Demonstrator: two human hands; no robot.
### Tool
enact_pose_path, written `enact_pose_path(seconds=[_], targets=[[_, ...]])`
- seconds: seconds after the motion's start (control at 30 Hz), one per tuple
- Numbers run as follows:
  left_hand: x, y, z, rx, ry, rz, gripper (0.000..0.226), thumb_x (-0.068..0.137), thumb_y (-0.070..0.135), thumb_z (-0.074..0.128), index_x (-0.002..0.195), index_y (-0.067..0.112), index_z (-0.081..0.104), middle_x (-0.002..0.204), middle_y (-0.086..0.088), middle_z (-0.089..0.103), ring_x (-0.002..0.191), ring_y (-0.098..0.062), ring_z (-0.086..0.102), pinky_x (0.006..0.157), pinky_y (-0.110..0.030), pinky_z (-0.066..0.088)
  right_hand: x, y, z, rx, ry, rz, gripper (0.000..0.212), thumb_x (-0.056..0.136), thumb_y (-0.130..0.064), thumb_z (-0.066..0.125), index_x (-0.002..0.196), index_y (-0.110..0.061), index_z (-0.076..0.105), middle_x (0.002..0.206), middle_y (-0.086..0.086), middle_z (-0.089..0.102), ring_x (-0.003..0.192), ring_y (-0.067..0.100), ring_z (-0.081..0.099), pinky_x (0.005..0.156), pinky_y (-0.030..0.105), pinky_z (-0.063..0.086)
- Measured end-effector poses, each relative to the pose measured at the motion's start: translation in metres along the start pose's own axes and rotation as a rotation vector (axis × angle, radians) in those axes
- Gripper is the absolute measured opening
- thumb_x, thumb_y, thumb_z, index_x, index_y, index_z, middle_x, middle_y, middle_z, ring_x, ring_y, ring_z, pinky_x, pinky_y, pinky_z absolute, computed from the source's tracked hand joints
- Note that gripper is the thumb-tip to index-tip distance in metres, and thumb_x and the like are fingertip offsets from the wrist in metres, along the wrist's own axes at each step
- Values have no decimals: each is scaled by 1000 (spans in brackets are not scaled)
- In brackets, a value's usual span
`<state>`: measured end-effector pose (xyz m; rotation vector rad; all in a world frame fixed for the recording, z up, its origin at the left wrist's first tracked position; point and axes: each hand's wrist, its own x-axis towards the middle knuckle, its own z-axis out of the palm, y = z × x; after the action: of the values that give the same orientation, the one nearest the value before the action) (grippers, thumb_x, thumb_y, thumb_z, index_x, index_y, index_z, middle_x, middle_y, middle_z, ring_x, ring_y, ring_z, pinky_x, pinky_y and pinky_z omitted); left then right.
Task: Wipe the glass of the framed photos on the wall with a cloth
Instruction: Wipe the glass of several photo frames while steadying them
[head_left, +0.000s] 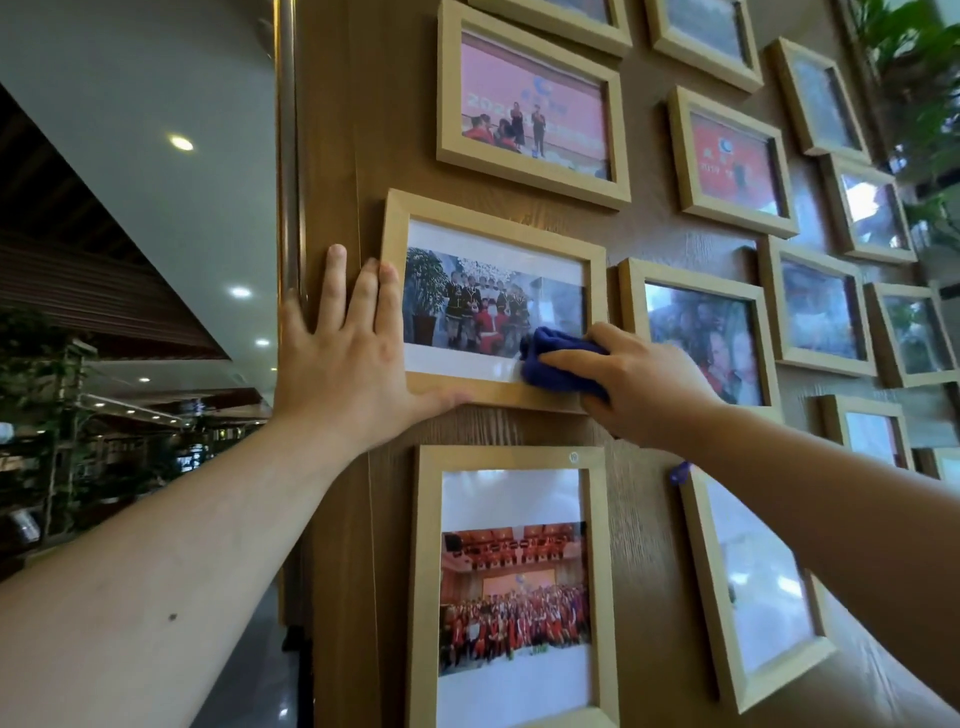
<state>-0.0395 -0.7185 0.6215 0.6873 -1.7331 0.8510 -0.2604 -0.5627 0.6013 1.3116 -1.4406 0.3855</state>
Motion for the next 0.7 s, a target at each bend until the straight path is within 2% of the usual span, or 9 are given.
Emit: enact_pose_path(seconds=[0.17, 0.37, 0.5, 0.63, 0.7], targets=[[4, 0, -2, 43, -2, 11, 129, 57, 98, 17, 146, 7, 4, 158, -16, 15, 144, -33, -3, 111, -65, 9, -9, 8, -10, -55, 15, 64, 47, 84, -27, 56, 129, -27, 43, 106, 11, 53, 78, 26, 55, 56, 33, 40], [5, 11, -6, 90, 40, 105, 121, 64, 93, 16, 146, 3, 13, 157, -19, 13, 145, -31, -2, 112, -64, 7, -32, 33, -17, 44, 160, 319, 51, 83, -25, 55, 131, -31, 38, 107, 7, 52, 71, 19, 47, 55, 30, 36], [10, 47, -14, 60, 51, 200, 114, 69, 89, 14, 146, 5, 12, 157, -19, 15, 145, -32, 0, 113, -63, 9, -47, 56, -19, 53, 127, 350, 51, 84, -23, 54, 131, -32, 38, 107, 5, 51, 70, 19, 47, 52, 29, 36], [26, 98, -19, 6, 51, 305, 109, 72, 87, 12, 147, 7, 12, 157, -16, 18, 145, -31, 4, 113, -60, 13, -47, 91, -19, 123, 183, 426, 52, 83, -20, 53, 132, -31, 41, 115, 5, 52, 80, 24, 52, 53, 29, 37], [35, 125, -15, 6, 31, 339, 108, 72, 86, 11, 147, 8, 11, 158, -15, 15, 145, -30, 3, 114, -59, 11, -48, 107, -16, 76, 167, 390, 51, 84, -21, 54, 132, -31, 40, 117, 5, 51, 81, 24, 53, 51, 27, 33]])
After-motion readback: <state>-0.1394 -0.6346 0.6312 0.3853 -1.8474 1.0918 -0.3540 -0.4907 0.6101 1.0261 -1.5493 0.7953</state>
